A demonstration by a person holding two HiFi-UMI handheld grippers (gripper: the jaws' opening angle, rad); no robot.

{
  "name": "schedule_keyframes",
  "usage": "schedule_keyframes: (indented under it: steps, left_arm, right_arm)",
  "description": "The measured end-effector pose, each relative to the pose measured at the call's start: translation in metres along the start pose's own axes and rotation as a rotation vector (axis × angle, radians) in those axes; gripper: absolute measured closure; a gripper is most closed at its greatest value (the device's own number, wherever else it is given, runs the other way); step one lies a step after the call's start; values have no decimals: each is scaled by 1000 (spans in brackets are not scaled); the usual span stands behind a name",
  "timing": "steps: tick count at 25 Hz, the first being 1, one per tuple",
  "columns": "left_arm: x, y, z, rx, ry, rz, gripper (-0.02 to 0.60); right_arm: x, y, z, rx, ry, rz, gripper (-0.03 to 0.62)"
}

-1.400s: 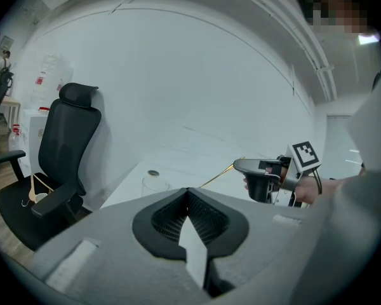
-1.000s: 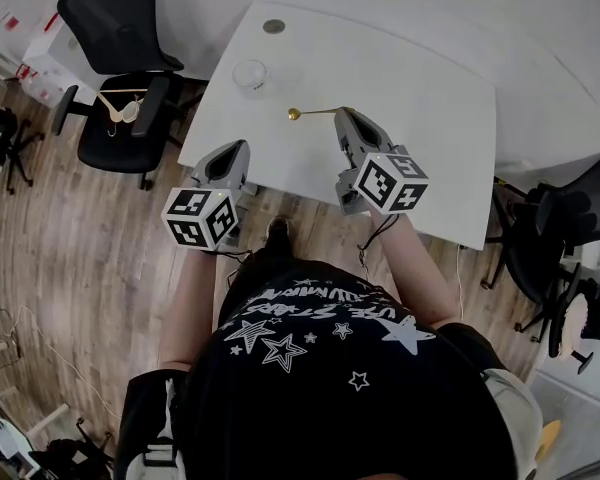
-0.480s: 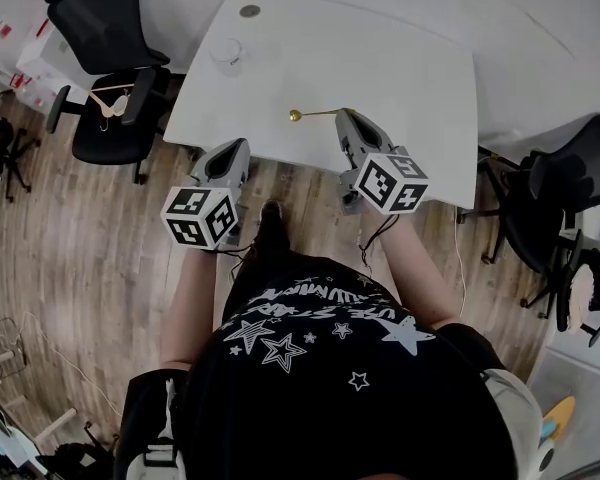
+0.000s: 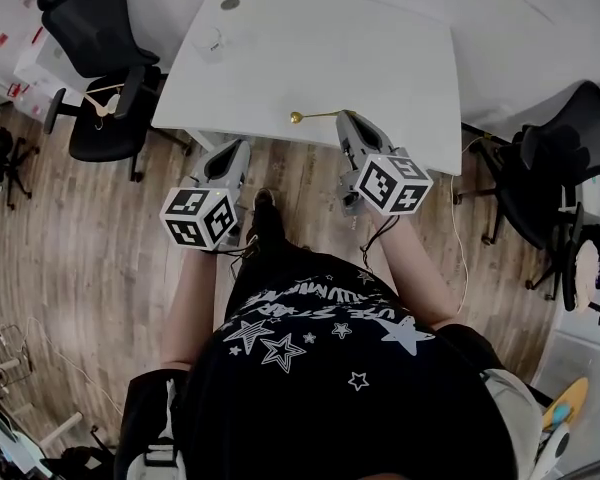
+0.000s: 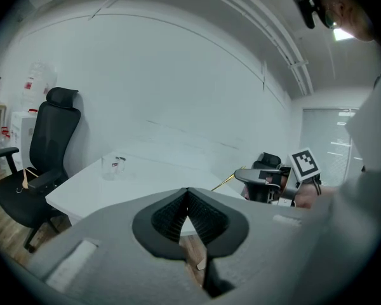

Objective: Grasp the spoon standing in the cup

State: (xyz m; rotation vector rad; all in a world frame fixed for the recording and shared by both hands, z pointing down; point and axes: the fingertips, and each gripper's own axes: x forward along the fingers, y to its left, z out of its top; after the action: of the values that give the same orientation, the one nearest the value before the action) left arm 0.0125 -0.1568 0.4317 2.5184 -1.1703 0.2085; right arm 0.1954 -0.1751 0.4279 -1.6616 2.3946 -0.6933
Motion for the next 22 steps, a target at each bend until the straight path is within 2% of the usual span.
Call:
schedule_keyframes:
  steps: [11, 22]
  left_arm:
    - [-22, -52, -17, 20, -1, -5, 577]
    - [-22, -59, -27, 9, 24, -7, 577]
  right_arm:
    - [-56, -15, -7, 21, -19, -5, 579]
    - [-67, -20, -17, 46, -1, 12, 580]
